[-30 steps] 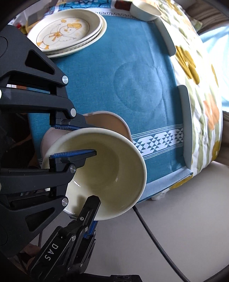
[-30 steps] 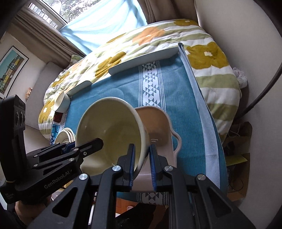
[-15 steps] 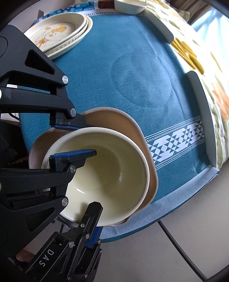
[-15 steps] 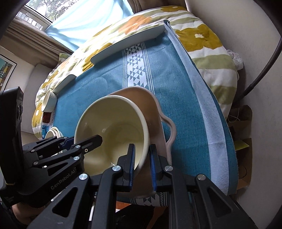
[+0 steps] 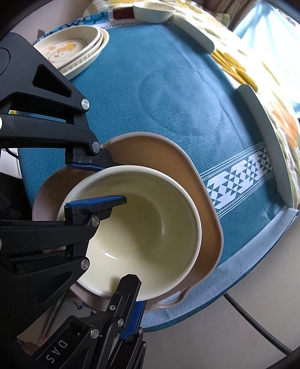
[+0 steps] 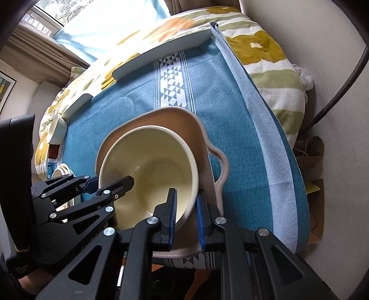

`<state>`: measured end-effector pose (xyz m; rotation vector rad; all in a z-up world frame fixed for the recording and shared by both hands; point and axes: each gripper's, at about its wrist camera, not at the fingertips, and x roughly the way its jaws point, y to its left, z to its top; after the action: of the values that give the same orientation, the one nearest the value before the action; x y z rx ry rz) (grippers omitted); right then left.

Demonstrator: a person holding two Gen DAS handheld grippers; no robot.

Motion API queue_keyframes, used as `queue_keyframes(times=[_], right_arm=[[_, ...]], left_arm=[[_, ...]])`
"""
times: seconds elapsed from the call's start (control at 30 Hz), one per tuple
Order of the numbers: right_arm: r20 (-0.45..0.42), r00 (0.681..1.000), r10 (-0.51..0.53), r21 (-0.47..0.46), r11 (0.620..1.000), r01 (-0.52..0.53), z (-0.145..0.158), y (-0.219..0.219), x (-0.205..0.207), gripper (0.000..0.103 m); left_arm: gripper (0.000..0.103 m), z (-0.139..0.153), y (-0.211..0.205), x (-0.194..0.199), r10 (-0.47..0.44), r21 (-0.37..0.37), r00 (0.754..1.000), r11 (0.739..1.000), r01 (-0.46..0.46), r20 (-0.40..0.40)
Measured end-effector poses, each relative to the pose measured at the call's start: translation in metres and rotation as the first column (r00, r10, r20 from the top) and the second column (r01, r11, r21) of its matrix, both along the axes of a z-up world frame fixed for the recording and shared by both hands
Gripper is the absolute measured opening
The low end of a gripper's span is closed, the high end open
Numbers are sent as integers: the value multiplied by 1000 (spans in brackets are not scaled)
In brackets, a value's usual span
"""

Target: Organize plates and bowls

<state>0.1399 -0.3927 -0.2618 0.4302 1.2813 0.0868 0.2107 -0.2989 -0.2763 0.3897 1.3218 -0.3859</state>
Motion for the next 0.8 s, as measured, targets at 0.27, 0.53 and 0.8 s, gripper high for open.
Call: queue_keyframes(times=[0.27, 0.53, 0.8], right_arm=[[20, 999, 36, -70, 997, -34, 6, 8, -4, 15], [34, 999, 40, -73, 997, -38, 12, 6, -9, 15], [145, 987, 70, -73, 996, -60, 55, -1, -15, 15]], left_arm=[[17, 1, -5, -5, -6, 46, 999, 999, 4, 48], [17, 10, -5, -9, 0, 49, 997, 999, -4, 82], [17, 64, 13, -10, 80, -54, 986, 996, -72, 149]])
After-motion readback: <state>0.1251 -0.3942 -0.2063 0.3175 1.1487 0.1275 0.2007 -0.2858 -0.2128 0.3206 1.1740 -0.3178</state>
